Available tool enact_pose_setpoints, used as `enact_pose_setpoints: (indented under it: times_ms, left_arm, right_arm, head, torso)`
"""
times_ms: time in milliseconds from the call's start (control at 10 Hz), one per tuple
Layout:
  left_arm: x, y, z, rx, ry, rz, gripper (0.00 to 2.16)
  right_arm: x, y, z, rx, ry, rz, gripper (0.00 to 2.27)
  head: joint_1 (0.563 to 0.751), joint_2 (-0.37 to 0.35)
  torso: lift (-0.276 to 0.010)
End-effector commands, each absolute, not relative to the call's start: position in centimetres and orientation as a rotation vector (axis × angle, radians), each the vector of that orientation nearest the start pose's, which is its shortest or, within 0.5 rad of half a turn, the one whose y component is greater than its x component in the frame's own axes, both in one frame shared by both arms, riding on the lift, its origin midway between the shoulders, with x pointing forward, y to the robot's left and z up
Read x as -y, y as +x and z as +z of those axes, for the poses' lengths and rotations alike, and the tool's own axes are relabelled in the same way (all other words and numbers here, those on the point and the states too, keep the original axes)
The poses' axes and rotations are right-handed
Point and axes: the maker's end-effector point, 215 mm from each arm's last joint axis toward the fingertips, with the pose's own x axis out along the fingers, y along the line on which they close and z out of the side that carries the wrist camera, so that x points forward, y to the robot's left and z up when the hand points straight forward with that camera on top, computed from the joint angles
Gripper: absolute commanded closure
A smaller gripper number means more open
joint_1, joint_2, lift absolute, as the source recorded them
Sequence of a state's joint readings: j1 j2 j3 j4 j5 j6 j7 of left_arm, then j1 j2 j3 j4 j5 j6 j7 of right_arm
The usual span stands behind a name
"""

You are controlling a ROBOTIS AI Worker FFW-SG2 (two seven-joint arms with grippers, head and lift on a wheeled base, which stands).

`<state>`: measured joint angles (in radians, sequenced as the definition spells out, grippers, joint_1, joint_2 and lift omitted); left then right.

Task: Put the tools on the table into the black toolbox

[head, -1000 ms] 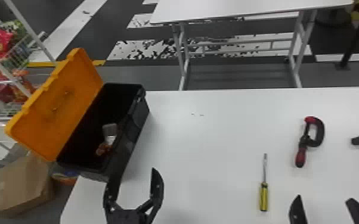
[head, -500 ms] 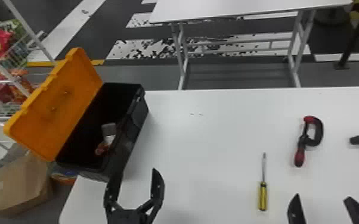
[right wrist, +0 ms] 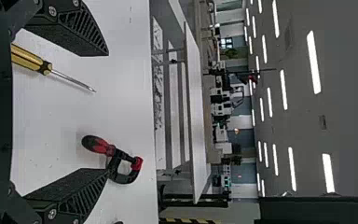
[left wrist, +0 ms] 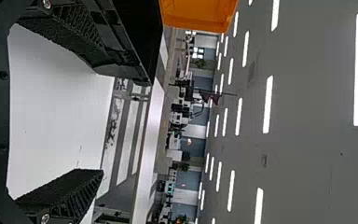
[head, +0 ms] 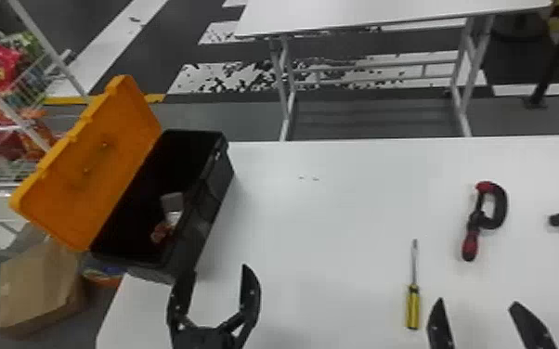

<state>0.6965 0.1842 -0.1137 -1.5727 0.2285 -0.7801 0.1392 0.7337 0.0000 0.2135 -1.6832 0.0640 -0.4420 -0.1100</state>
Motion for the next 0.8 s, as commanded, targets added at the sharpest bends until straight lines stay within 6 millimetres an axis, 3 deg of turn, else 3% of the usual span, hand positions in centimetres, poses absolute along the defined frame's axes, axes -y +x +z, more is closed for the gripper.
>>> enact_pose_setpoints:
  times_ms: [0,200,500,700]
  left_arm:
    - [-27.2,30.8,-43.3,0.054,-0.112,0.085,0.07]
    - [-27.1,30.9,-43.5,0.048,-0.109,0.082,0.07]
    - [-26.8,31.1,-44.0,0.032,-0.108,0.073,0.07]
    - [-26.6,31.3,-44.3,0.027,-0.11,0.069,0.07]
  right_arm:
    - [10.7,31.1,-48.8,-0.244,0.048,0.111,0.12]
    - [8.7,32.3,-50.0,-0.339,0.017,0.129,0.13]
    - [6.0,32.4,-53.5,-0.512,-0.063,0.15,0.14]
    - [5.0,32.6,-54.1,-0.548,-0.086,0.158,0.14]
  head:
    - [0.695,0.275]
    - [0.695,0.306]
    - [0.695,0.345]
    - [0.695,0.35]
  torso:
    - [-0.075]
    - [-0.075]
    - [-0.075]
    - [-0.075]
